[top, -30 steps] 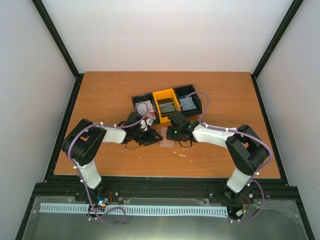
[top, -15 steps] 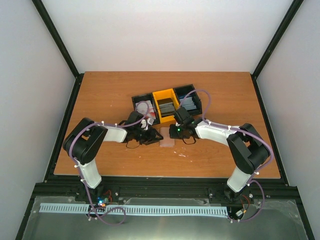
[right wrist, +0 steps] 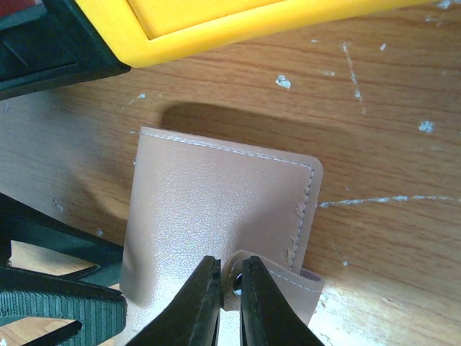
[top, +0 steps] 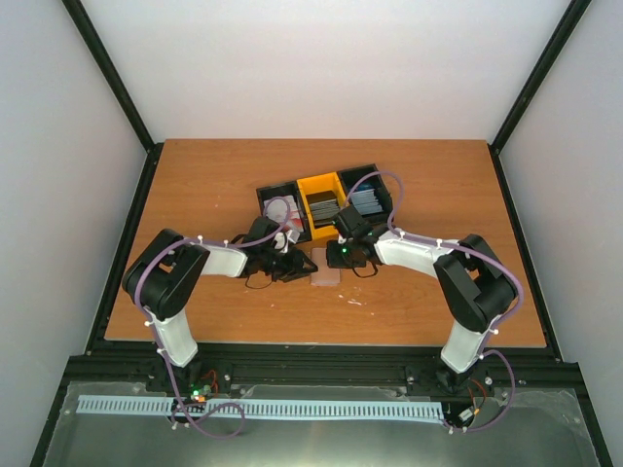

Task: Put the credit cards into the card holder
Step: Close the card holder at the center of the board.

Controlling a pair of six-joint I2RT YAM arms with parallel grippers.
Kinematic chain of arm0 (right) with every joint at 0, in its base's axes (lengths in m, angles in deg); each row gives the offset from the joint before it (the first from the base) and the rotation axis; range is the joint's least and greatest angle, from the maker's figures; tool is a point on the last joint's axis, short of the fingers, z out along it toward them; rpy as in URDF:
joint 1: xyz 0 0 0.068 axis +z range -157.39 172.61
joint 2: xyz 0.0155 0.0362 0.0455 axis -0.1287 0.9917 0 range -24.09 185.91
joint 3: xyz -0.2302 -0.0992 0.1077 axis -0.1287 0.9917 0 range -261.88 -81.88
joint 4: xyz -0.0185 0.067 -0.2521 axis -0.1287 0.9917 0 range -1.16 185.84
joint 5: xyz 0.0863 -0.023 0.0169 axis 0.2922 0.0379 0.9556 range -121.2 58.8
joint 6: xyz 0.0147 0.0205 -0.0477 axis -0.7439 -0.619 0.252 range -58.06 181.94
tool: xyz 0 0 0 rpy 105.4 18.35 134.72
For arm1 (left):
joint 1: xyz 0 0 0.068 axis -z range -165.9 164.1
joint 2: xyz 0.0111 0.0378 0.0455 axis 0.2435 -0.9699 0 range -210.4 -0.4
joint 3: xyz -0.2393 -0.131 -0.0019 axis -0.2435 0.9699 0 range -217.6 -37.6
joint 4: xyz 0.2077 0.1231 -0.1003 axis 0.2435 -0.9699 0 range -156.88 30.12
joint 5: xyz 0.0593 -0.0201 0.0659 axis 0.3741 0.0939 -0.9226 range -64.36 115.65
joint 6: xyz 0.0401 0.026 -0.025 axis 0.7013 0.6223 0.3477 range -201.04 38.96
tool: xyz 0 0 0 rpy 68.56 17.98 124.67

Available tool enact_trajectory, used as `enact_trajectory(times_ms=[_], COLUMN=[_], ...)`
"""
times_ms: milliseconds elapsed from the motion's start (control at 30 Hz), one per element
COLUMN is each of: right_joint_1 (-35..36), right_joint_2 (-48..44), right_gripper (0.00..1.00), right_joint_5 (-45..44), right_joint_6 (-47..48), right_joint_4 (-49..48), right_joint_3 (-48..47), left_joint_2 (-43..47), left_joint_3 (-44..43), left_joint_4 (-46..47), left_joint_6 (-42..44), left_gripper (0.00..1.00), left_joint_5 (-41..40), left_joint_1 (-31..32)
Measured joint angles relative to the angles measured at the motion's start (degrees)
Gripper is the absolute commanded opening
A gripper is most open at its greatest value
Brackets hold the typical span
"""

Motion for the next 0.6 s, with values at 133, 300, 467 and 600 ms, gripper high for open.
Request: enact_trajectory(times_ms=[133, 300, 467, 600], right_joint_1=[0.00, 0.00, 0.00, 0.02], right_joint_2=[0.00, 0.00, -0.17, -0.72], right_gripper=[0.03, 0.03, 0.03, 0.03], right_joint_5=[-0.04, -0.04, 0.02, 0.50], right_joint_6=[-0.04, -0.11, -0.33, -1.05], right_joint_4=[0.17, 0.17, -0.17, -0.90], right_joint_3=[-0.04, -0.07, 0.07, 0.63], left_joint_2=[0.00, 0.00, -0.02, -0.02], left_joint_3=[0.00, 0.00, 0.00, 0.00], left_joint_4=[0.02, 0.02, 0.02, 0.02], left_joint_6=[0.11, 0.26, 0.31, 0.31], left_gripper=[0.36, 0.36, 0.36, 0.36], left_joint_5=[0.02, 0.04, 0.04, 0.07], left_joint_1=[0.00, 0.00, 0.00, 0.00])
